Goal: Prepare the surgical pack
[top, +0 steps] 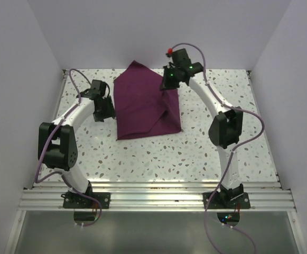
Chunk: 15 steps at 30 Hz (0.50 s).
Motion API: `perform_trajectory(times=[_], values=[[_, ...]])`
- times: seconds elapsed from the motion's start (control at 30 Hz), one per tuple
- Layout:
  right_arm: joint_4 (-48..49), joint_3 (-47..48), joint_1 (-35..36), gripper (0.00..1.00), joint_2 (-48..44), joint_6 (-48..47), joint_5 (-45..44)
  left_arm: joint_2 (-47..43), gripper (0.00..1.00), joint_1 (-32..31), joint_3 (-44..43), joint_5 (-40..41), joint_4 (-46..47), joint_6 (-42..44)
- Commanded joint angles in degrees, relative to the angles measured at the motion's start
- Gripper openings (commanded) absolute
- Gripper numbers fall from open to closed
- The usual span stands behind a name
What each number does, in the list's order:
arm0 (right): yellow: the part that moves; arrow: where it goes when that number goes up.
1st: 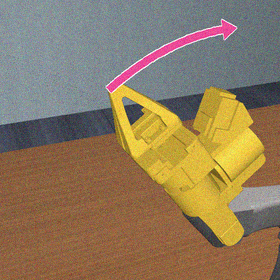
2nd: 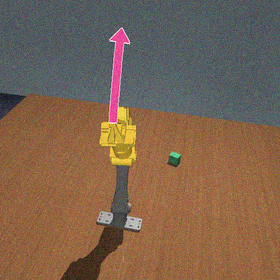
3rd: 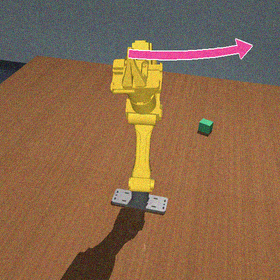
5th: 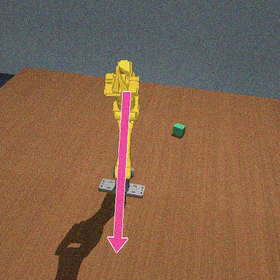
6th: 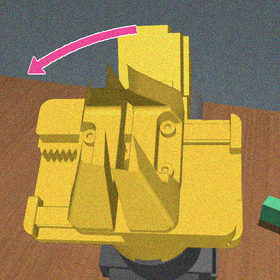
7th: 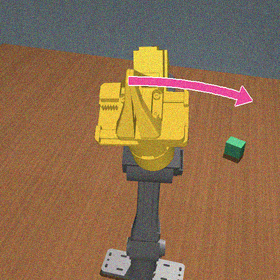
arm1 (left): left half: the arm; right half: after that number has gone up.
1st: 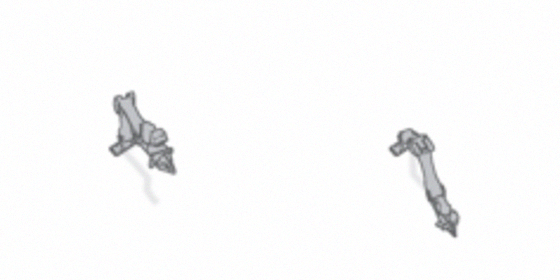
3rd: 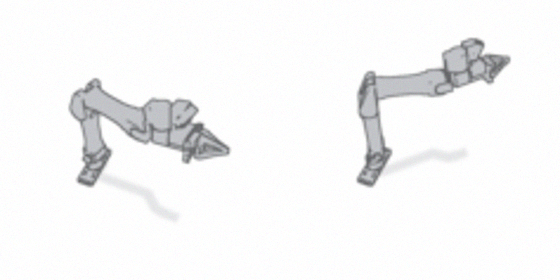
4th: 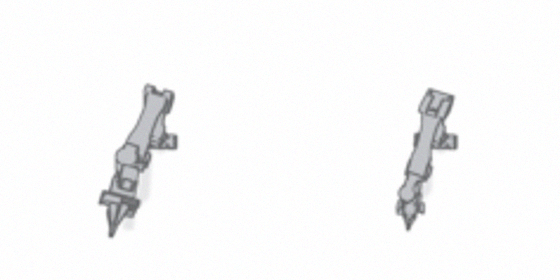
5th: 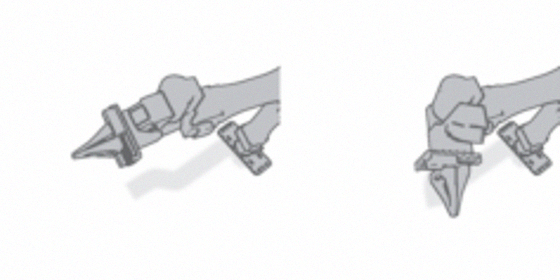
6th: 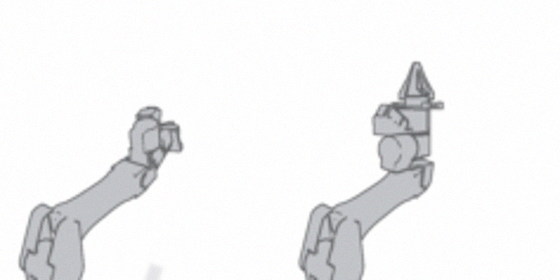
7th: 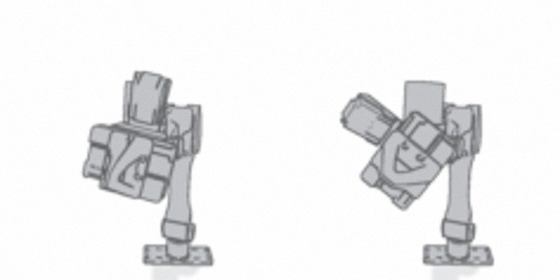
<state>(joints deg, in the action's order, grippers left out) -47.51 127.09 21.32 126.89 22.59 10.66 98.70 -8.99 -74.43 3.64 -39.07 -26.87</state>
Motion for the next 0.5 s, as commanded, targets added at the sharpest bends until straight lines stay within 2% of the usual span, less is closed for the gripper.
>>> perform_trajectory(times=[0.0,0.23,0.47], values=[[0.2,5.6,4.8,0.00,-1.7,4.8,1.6,-0.6,0.58,2.5,3.1,-0.6,-0.3,-4.9],[4.0,12.0,14.0,0.00,4.7,9.0,5.9,-2.6,0.58,3.5,6.8,-0.5,0.8,-5.9],[6.9,12.8,17.6,0.00,8.6,9.8,8.2,-4.8,0.58,5.2,9.9,-0.3,1.4,-5.6]])
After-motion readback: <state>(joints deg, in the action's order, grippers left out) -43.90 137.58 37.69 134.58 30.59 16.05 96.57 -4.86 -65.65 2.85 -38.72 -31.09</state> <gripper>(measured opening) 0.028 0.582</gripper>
